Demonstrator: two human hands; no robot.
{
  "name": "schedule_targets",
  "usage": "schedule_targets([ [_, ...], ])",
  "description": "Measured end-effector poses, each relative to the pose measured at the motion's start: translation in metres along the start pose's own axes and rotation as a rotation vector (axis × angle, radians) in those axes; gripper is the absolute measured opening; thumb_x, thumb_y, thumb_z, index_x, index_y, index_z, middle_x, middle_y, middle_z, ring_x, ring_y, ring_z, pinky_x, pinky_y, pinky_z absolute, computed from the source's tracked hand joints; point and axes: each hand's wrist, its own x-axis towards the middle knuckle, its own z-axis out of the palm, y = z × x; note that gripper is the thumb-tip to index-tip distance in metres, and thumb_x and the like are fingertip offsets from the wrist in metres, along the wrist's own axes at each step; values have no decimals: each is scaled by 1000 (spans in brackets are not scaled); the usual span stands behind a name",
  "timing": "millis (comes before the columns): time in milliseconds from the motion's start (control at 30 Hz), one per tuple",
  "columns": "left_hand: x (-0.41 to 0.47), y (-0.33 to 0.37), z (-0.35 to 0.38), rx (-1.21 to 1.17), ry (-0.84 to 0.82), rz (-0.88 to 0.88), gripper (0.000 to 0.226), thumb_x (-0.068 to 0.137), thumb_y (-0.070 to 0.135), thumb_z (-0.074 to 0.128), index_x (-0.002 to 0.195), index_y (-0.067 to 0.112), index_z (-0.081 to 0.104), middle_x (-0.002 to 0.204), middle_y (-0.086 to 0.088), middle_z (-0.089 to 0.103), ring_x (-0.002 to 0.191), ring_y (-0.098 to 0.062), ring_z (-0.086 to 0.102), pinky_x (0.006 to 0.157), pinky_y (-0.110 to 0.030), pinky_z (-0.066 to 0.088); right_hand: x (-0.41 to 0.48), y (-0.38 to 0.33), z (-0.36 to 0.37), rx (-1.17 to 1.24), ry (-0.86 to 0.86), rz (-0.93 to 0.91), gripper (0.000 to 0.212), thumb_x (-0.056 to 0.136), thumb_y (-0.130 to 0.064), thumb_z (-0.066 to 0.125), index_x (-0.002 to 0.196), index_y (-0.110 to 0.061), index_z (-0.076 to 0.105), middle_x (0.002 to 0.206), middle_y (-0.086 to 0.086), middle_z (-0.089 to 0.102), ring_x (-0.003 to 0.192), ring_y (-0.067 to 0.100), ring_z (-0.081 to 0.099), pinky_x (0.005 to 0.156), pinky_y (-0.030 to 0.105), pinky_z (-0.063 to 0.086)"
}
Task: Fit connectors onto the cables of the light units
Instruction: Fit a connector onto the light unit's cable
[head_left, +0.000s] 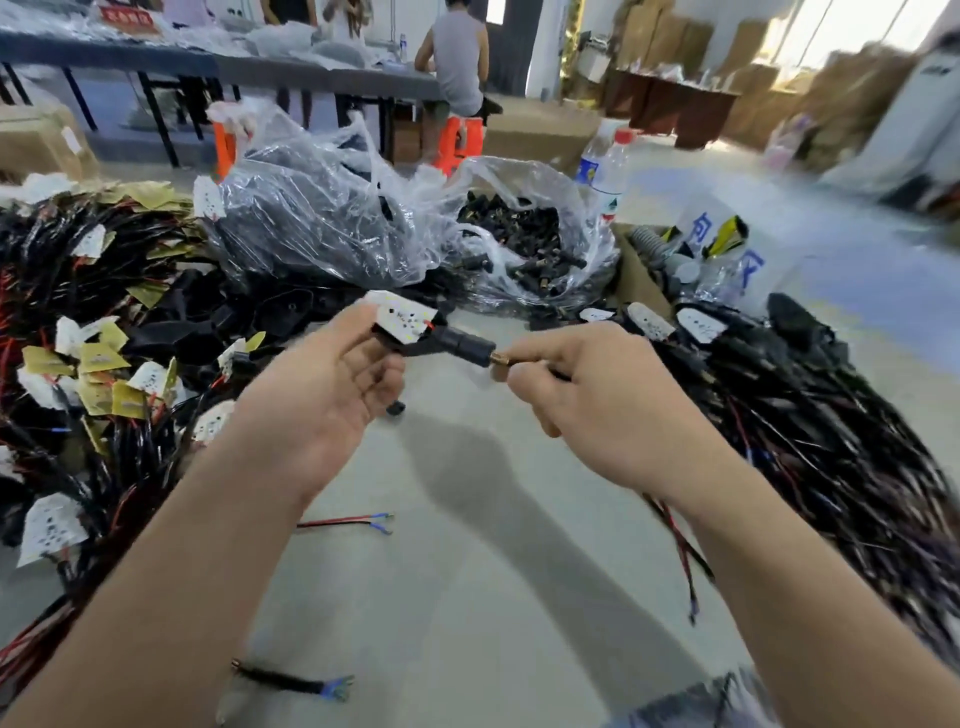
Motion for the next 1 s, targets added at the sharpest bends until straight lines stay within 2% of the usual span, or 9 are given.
schedule_targets([
  [133,5,-28,60,0,-71,-85,4,99,1,56,99,1,60,65,-5,66,51,-11,64,53,-19,56,-11,38,-22,-87,155,153,17,92,-30,65,81,-25,76,58,-5,66,60,11,60,56,15,43],
  [200,10,-47,84,-25,-104,-135,11,97,-6,55,106,1,59,82,-9,67,63,-13,68,63,-22,61,-13,58,-29,-157,311,232,13,89,-30,67,82,-28,78,62,-13,67,66,10,61,63,21,44],
  [300,19,-73,107,45,-179,-157,48,92,-15,56,137,0,50,128,-13,61,100,-18,65,83,-28,59,-9,89,-34,-201,445,343,15,88,-24,66,96,-28,78,83,-5,75,87,22,69,83,30,52],
  [400,26,-96,114,413,-275,-80,75,87,-18,55,155,8,36,156,-4,43,125,-14,52,91,-25,49,-10,110,-23,-307,395,393,41,85,-11,62,122,-25,72,121,4,71,116,27,60,103,36,45],
  [500,28,-109,104,730,-302,11,77,82,-14,58,153,15,43,146,2,51,128,-9,46,96,-26,40,-15,111,1,-498,338,248,41,73,-4,62,110,-19,74,123,0,66,119,30,52,102,40,41],
  [633,17,-115,81,894,-315,70,52,81,-4,56,122,23,70,123,-2,71,117,-25,64,97,-40,54,-16,89,41,-457,259,85,39,67,-11,64,104,-18,75,124,2,66,121,31,52,104,42,39],
  [800,7,-99,41,1269,-185,236,43,78,8,51,106,34,70,92,10,73,89,-19,64,63,-23,48,-3,64,95,-316,111,2,33,69,-3,61,99,-14,71,114,1,65,113,27,53,97,39,43],
  [933,9,-75,-6,1414,-25,303,41,82,11,56,108,38,73,104,11,71,99,-23,61,59,-32,55,17,44,140,-133,39,-8,39,74,-4,60,110,-15,69,118,1,65,112,26,54,92,36,44],
  [1000,15,-63,-29,1521,59,346,36,87,17,60,115,37,72,119,7,68,111,-24,59,85,-38,55,28,35,159,-89,14,-27,36,79,-8,59,112,-15,68,114,-1,66,110,25,53,89,33,42],
])
